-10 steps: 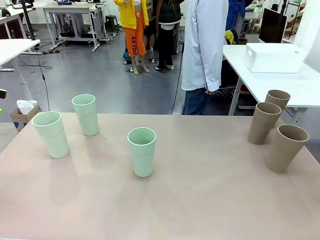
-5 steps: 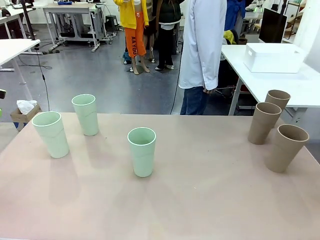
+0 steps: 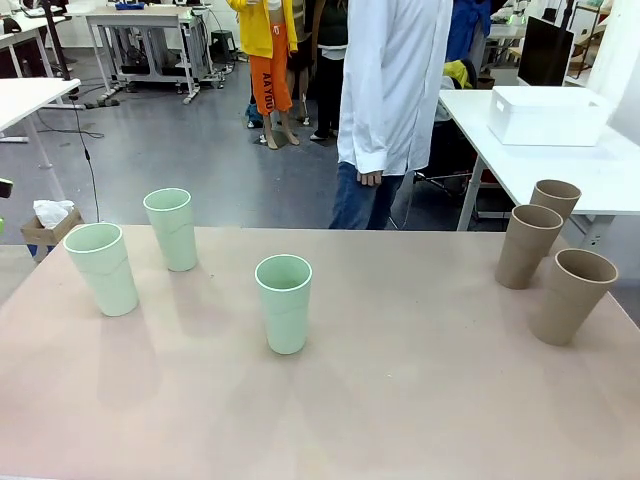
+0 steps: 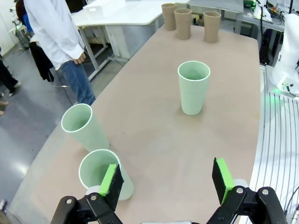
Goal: Stack the cups and store them in the basket.
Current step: Pick up two Reusable plastic cups , one in each hand.
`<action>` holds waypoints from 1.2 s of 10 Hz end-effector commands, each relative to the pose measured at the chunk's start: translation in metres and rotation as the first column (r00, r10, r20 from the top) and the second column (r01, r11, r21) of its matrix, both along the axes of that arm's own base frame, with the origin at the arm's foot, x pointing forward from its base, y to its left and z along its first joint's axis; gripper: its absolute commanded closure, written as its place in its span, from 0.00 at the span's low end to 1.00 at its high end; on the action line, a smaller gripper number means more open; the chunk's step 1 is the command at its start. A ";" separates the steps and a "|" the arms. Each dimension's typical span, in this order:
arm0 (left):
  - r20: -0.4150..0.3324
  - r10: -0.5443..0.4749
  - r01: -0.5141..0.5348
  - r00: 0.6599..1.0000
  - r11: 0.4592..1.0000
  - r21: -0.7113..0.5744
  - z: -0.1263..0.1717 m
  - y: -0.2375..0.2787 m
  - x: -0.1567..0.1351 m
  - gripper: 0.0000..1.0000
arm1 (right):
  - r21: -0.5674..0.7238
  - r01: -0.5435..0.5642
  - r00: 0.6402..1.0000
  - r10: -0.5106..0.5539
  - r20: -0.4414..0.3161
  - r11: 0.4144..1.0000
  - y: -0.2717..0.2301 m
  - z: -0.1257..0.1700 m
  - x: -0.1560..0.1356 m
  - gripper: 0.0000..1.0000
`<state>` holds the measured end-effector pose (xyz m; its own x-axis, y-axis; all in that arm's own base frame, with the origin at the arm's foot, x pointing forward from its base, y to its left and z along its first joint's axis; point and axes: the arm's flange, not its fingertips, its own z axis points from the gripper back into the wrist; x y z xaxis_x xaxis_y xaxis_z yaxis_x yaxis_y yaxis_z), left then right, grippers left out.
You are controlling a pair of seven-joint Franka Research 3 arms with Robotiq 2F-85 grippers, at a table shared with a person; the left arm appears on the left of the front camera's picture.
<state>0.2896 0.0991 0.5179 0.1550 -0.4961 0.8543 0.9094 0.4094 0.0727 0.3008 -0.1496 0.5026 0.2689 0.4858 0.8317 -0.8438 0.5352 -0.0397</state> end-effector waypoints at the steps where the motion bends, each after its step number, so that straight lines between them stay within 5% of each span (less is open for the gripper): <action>1: 0.024 -0.015 0.015 1.000 1.000 -0.017 0.002 0.001 0.002 0.00 | 0.011 -0.018 0.999 0.017 0.028 1.000 -0.002 0.001 0.002 0.00; 12: 0.024 -0.015 0.015 1.000 1.000 -0.017 0.002 0.001 0.002 0.00 | 0.011 -0.018 0.999 0.017 0.028 1.000 -0.002 0.001 0.002 0.00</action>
<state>0.2890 0.0992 0.5183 0.1520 -0.4920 0.8572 0.9100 0.4081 0.0728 0.2995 -0.1494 0.5023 0.2711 0.4874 0.8300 -0.8451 0.5333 -0.0371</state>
